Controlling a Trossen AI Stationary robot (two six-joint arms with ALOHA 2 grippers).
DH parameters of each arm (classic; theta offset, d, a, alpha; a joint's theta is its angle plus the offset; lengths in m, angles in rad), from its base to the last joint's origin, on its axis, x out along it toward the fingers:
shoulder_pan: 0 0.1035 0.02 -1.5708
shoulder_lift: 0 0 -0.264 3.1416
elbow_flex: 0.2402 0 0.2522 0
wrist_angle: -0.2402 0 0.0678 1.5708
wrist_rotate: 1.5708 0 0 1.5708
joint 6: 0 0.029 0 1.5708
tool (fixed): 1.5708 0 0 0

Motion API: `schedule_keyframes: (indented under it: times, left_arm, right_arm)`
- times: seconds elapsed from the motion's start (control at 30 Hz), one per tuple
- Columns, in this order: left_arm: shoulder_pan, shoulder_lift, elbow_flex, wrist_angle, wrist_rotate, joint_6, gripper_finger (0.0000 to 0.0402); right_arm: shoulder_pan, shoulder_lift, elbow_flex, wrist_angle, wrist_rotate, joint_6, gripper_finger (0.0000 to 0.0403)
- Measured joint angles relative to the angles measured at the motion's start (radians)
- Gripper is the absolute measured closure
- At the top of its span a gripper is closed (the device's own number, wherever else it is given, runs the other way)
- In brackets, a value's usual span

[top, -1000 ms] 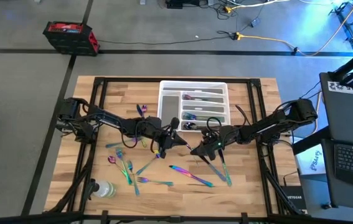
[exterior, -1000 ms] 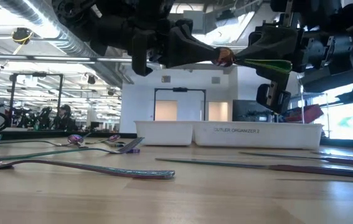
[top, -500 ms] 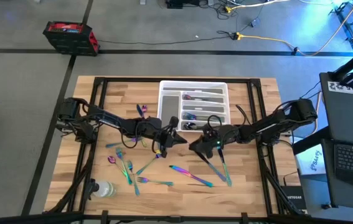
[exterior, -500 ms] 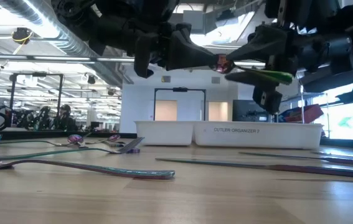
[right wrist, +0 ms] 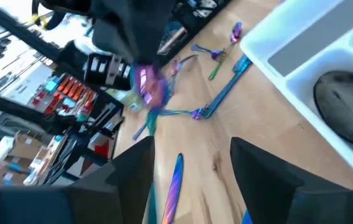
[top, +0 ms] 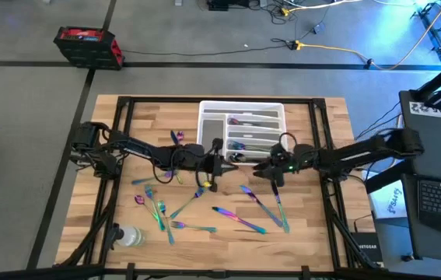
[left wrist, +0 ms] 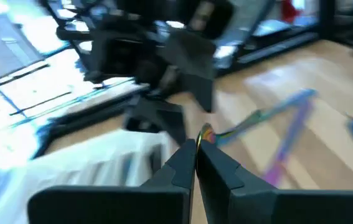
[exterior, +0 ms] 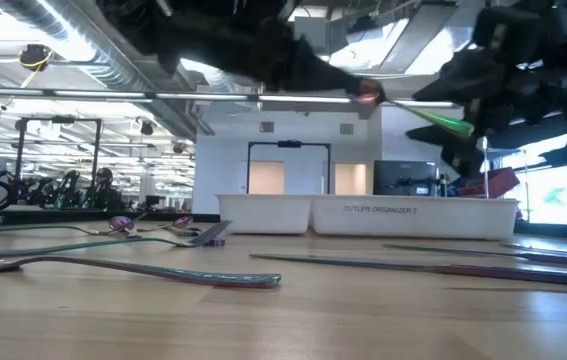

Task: Sort silverware
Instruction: Put the blue spoon into the tray organizer

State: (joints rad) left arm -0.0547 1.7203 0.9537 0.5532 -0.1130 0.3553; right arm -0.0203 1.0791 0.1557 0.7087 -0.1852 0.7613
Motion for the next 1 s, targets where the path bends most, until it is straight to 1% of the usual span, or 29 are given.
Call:
schedule_keyframes:
  times: [0.07,0.13,0.2,0.27,0.33,0.4,0.5,0.57,0.67,0.77,0.83,0.9,0.97,1.0]
  left_arm:
    - [0.002,0.000,0.053,-0.061,-0.093,-0.034,0.0401]
    - [0.023,0.000,0.120,-0.132,-0.158,-0.098,0.0401]
    - [0.057,0.000,0.192,-0.219,-0.182,-0.177,0.0401]
    - [0.094,0.006,0.252,-0.297,-0.186,-0.239,0.0401]
    - [0.132,0.010,0.293,-0.343,-0.182,-0.280,0.0401]
    - [0.172,0.012,0.323,-0.335,-0.155,-0.318,0.0401]
    - [0.242,0.012,0.353,-0.336,-0.112,-0.387,0.0401]
    - [0.288,0.021,0.359,-0.338,-0.093,-0.478,0.0401]
    - [0.351,0.036,0.359,-0.346,-0.030,-0.606,0.0401]
    - [0.407,0.063,0.360,-0.335,0.000,-0.726,0.0401]
    - [0.442,0.092,0.363,-0.335,0.008,-0.845,0.0401]
    - [0.469,0.141,0.386,-0.339,0.066,-0.953,0.0401]
    - [0.486,0.189,0.418,-0.364,0.131,-1.023,0.0401]
    - [0.490,0.209,0.437,-0.392,0.147,-1.056,0.0401]
  right_arm:
    - [-0.019,-0.091,-0.011,-0.076,-0.008,-0.045,0.0201]
    - [-0.038,-0.183,-0.011,-0.162,-0.007,-0.108,0.0201]
    - [-0.060,-0.274,-0.010,-0.238,0.017,-0.169,0.0201]
    - [-0.079,-0.360,-0.011,-0.301,0.062,-0.229,0.0201]
    - [-0.091,-0.442,-0.011,-0.351,0.112,-0.296,0.0201]
    - [-0.102,-0.514,-0.011,-0.402,0.179,-0.367,0.0201]
    - [-0.113,-0.592,-0.011,-0.484,0.316,-0.478,0.0201]
    - [-0.114,-0.626,-0.011,-0.529,0.407,-0.563,0.0201]
    - [-0.113,-0.641,-0.011,-0.556,0.524,-0.663,0.0201]
    - [-0.113,-0.640,-0.011,-0.545,0.562,-0.808,0.0201]
    - [-0.113,-0.637,-0.011,-0.540,0.571,-0.884,0.0201]
    - [-0.113,-0.637,-0.011,-0.540,0.597,-0.923,0.0201]
    - [-0.113,-0.636,-0.011,-0.539,0.641,-0.925,0.0201]
    - [-0.112,-0.636,-0.011,-0.536,0.658,-0.924,0.0201]
